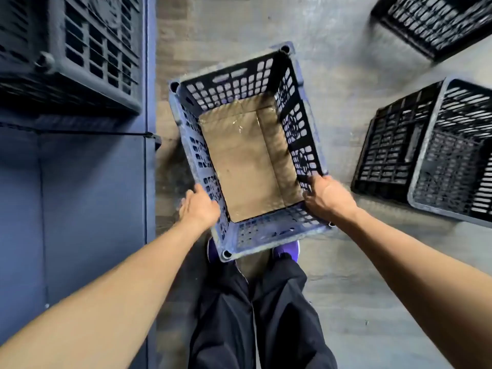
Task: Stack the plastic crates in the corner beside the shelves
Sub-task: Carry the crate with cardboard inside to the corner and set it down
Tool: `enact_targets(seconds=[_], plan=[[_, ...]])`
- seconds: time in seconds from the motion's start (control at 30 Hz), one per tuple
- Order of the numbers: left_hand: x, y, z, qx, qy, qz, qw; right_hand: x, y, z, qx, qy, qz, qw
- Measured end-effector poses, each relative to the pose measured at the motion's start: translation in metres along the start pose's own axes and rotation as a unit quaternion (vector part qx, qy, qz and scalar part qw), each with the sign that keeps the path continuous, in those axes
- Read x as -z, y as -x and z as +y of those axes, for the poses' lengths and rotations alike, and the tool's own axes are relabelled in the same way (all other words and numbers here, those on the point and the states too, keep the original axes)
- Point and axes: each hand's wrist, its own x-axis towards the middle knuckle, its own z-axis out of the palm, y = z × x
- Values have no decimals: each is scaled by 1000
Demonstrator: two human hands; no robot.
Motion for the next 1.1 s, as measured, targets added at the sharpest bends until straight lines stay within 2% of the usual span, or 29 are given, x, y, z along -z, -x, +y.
enact_targets(seconds=[0.2,0.53,0.73,0.87,1.1], plan=[[-16,-38,28,96,116,18,988,4,-31,-1,-23,-10,51,998],[-3,-70,35,139,209,89,964,4,-67,-8,-29,-51,101,993],[15,-77,23,164,285,79,941,9,-74,-7,-67,-86,142,984],[18,-78,7,153,278,105,943,14,-56,0,-49,-87,184,978],[83,23,37,118,221,113,962,61,7,14,-40,-68,190,979]])
